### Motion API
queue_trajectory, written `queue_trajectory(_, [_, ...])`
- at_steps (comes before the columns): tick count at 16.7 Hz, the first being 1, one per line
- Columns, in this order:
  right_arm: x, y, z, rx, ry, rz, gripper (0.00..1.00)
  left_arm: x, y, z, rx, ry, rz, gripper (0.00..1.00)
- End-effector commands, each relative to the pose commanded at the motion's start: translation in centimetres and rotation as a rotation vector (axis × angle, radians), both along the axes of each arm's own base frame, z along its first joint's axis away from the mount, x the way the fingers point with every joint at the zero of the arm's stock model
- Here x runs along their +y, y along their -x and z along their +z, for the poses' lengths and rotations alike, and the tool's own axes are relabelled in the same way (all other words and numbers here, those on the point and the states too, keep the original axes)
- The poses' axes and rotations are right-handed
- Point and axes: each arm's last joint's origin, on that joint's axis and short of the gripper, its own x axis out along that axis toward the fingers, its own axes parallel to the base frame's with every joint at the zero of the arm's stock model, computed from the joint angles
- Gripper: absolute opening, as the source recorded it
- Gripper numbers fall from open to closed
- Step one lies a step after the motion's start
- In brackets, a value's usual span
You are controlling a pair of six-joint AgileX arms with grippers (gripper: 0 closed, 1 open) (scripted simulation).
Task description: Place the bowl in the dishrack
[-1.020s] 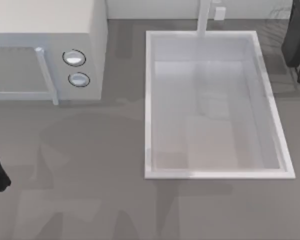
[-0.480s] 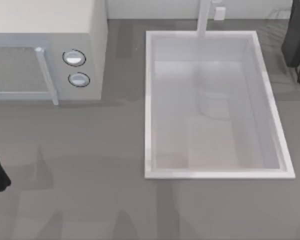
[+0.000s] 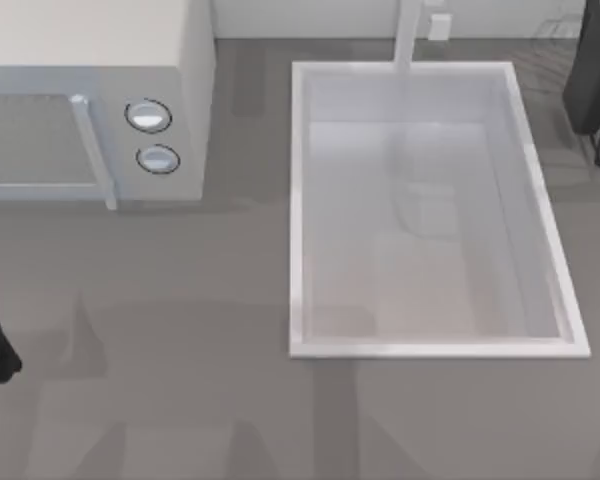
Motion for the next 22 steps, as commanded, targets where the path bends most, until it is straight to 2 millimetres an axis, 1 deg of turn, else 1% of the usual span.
queue_trajectory(2, [-0.9,-2.2,-1.0,0.005,-0.003,0.0,0.0,0.0,0.0,0.0,0.0,0.0,0.0,1.0])
queue_trajectory(3, [-1.5,-3.7,-1.9,0.007,-0.004,-0.001,0.0,0.0,0.0,0.0,0.0,0.0,0.0,1.0])
queue_trajectory(5, [-2.5,-7.2,-4.2,0.007,-0.003,-0.002,0.0,0.0,0.0,0.0,0.0,0.0,0.0,1.0])
queue_trajectory(7, [-3.0,-10.7,-7.2,-0.002,0.004,-0.004,0.0,0.0,0.0,0.0,0.0,0.0,0.0,1.0])
queue_trajectory(9, [-2.8,-13.9,-10.6,-0.016,0.012,-0.004,0.0,0.0,0.0,0.0,0.0,0.0,0.0,1.0])
queue_trajectory(10, [-2.5,-15.2,-12.3,-0.021,0.014,-0.004,0.0,0.0,0.0,0.0,0.0,0.0,0.0,1.0])
queue_trajectory(12, [-1.6,-17.1,-15.6,-0.021,0.012,-0.004,0.0,0.0,0.0,0.0,0.0,0.0,0.0,1.0])
queue_trajectory(14, [-0.5,-18.3,-18.1,-0.012,0.008,-0.003,0.0,0.0,0.0,0.0,0.0,0.0,0.0,1.0])
queue_trajectory(16, [0.1,-18.8,-19.5,-0.004,0.004,-0.003,0.0,0.0,0.0,0.0,0.0,0.0,0.0,1.0])
queue_trajectory(21, [0.2,-18.8,-19.7,-0.002,0.003,-0.003,0.0,0.0,0.0,0.0,0.0,0.0,0.0,1.0])
queue_trajectory(22, [0.2,-18.8,-19.7,-0.002,0.003,-0.003,0.08,0.0,0.0,0.0,0.0,0.0,0.0,1.0])
